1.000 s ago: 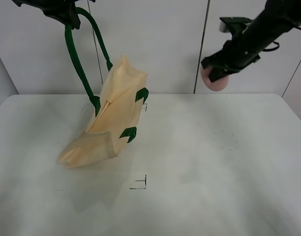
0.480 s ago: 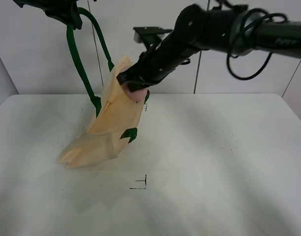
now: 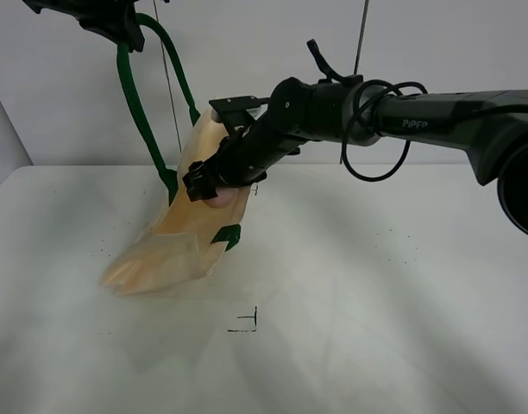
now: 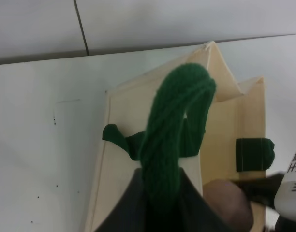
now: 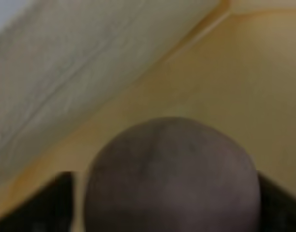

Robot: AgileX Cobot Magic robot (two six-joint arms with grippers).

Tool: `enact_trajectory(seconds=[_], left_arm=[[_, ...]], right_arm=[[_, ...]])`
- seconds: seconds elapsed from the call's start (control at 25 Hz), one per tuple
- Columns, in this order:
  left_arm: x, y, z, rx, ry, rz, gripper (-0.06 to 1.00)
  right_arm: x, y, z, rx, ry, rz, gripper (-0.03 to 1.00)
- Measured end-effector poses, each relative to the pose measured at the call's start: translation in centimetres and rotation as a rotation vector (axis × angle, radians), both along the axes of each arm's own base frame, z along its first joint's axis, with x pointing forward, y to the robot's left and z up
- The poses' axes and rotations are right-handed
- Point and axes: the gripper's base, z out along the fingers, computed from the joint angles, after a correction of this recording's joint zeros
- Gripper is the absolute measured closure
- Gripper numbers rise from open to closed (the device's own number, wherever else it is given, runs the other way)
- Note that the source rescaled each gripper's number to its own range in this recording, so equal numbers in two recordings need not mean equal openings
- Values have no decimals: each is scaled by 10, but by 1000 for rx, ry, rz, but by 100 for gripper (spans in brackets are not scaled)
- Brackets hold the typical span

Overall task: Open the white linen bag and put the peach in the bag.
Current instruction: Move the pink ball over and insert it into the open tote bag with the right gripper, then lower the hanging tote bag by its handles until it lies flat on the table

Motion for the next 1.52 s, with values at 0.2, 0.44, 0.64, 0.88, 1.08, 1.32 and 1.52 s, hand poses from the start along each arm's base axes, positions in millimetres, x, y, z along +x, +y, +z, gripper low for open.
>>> enact_trajectory(seconds=[0.2,0.44,0.64,0.88,1.08,1.32,1.52], left_arm=[[0,0,0,-3,0,-2,94],[0,0,0,-3,0,-2,94],[0,0,0,-3,0,-2,94],[0,0,0,-3,0,-2,94],[0,0,0,-3,0,-2,94],[0,0,0,-3,0,-2,94],[0,0,0,-3,0,-2,94]], right_arm=[[1,-9,4,-50,72,23,-2],[26,-52,41,-188,147,-108,-3],[51,-115,48,-297,204,-288,-3],[79,-216,43,-326,286,-490,-3],[82,-281,41,-338,356,-610,-3],[82,-297,42,-340,371,-633,-3],[74,-293,59,-335,337,-618,-3]])
